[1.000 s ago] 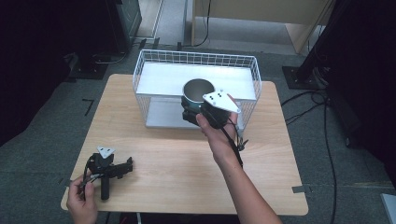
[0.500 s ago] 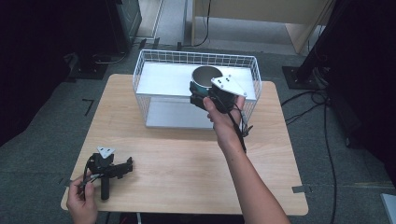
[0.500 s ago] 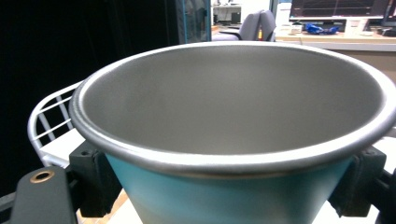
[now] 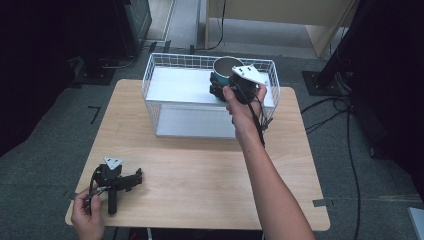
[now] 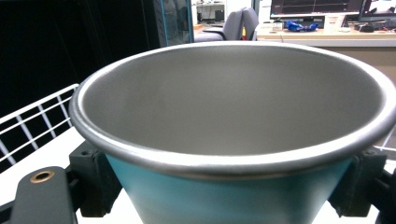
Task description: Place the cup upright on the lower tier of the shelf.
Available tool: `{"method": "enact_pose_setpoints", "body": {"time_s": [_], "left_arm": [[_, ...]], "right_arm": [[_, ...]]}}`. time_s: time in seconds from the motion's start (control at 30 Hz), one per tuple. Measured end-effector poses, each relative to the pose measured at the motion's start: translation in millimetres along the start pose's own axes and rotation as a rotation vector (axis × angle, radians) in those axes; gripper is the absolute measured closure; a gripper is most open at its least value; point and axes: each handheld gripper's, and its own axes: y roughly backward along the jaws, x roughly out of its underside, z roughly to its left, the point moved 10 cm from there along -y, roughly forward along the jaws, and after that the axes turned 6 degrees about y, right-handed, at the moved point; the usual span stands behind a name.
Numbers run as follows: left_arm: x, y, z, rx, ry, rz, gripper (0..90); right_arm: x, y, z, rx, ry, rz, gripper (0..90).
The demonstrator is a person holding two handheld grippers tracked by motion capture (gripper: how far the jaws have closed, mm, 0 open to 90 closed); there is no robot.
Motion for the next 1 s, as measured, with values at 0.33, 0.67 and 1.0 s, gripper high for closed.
{"method": "enact_pose_setpoints", "body": {"time_s": [0.33,0.67,1.0], "left_arm": [[-0.1,0.0,0.0,0.0,0.0,-0.001,0.0],[-0.2,-0.2,-0.1,0.0,0.002,-0.002,0.0],[-0.1,-0.1,0.0,0.0,0.0,-0.001,0.0]], "right_arm": [[0.6,-25.1,-8.1,0.029,-0.001,0.018,14.8],[0.8,-32.1,-15.5,0.048,0.002,0.017,14.8],[5.0,-33.7,-22.2,0.062,-0.007,0.024,14.7]]}}
